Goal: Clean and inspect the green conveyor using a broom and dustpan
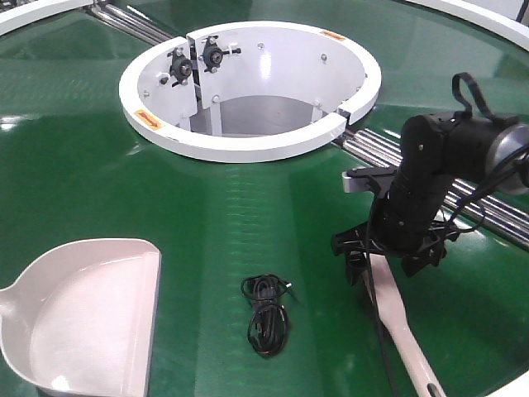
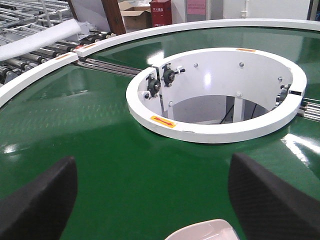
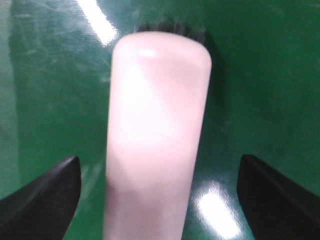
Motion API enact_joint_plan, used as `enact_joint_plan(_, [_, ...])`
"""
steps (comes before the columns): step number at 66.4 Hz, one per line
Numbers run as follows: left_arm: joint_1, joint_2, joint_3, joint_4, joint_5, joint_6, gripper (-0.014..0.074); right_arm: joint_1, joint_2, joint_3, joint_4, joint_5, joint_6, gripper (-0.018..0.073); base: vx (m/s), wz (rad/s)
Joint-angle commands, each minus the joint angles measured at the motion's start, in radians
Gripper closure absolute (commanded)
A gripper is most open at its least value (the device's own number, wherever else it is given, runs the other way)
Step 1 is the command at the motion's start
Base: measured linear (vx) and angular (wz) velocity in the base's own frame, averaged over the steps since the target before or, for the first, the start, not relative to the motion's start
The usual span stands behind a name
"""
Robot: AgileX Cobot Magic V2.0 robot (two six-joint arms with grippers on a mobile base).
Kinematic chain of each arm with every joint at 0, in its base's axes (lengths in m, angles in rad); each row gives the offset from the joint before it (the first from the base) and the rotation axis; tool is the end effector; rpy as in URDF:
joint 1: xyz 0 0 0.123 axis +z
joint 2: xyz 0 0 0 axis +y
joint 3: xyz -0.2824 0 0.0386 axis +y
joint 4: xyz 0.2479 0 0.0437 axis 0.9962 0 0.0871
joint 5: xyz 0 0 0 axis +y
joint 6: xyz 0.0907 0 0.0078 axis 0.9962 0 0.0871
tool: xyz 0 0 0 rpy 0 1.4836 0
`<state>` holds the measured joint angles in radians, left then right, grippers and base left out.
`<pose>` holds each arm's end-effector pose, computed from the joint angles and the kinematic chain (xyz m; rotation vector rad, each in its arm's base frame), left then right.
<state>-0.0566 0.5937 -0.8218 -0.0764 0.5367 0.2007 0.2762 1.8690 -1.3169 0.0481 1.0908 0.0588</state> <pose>0.1075 -0.0097 0.3916 0.1991 1.7797 0.0213 0.3406 0.1006 0.1978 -0.3058 3.1181 0.0701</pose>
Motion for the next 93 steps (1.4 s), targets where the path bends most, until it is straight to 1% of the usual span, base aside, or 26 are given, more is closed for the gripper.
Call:
enact_joint_plan(1, [-0.008, 0.007, -0.034, -0.011, -0.061, -0.001, 0.0027, -0.002, -0.033, -0.028, -0.006, -0.017, -0.003, -0.0003, 0.0, 0.0])
enact_joint_plan(9, [-0.008, 0.007, -0.034, -0.011, -0.055, -0.001, 0.0027, -0.002, -0.023, -0.028, -0.006, -0.029, -0.003, 0.0078, 0.0, 0.0])
enact_joint_plan(15, [-0.008, 0.007, -0.034, -0.011, -0.053, -0.001, 0.0027, -0.002, -0.023, -0.028, -0.006, -0.034, 0.0, 0.0192, 0.0, 0.0])
enact_joint_plan(18, [-0.008, 0.007, -0.034, -0.011, -0.052, -0.001, 0.0027, -0.002, -0.023, -0.028, -0.007, -0.034, 0.001, 0.0264, 0.0, 0.0])
enact_joint_plan(28, [-0.008, 0.007, -0.034, -0.011, -0.052, -0.001, 0.0027, -0.002, -0.023, -0.028, -0.009, -0.032, 0.001, 0.0575, 0.0, 0.0])
enact_joint_plan(43, [-0.008, 0.007, -0.034, -0.011, -0.052, -0.001, 0.0027, -0.002, -0.068, -0.028, 0.01, 0.013, -0.03, 0.0568, 0.0, 0.0])
enact_joint_plan(54, [-0.008, 0.007, -0.034, -0.011, -0.057, -0.001, 0.0027, -0.002, -0.132, -0.028, 0.007, 0.115, -0.059, 0.0567, 0.0, 0.0])
enact_joint_plan(63, [-0.008, 0.007, -0.034, -0.011, -0.059, -0.001, 0.0027, -0.002, -0.151, -0.028, 0.005, 0.193, -0.059, 0.0567, 0.0, 0.0])
enact_joint_plan(77, [-0.008, 0.007, -0.034, -0.011, -0.056, -0.001, 0.0027, -0.002, -0.196, -0.028, 0.013, 0.192, -0.059, 0.0567, 0.0, 0.0])
enact_joint_plan(93, [-0.008, 0.007, -0.034, -0.011, -0.051, -0.001, 0.0027, -0.002, -0.244, -0.028, 0.001, 0.192, -0.059, 0.0567, 0.0, 0.0])
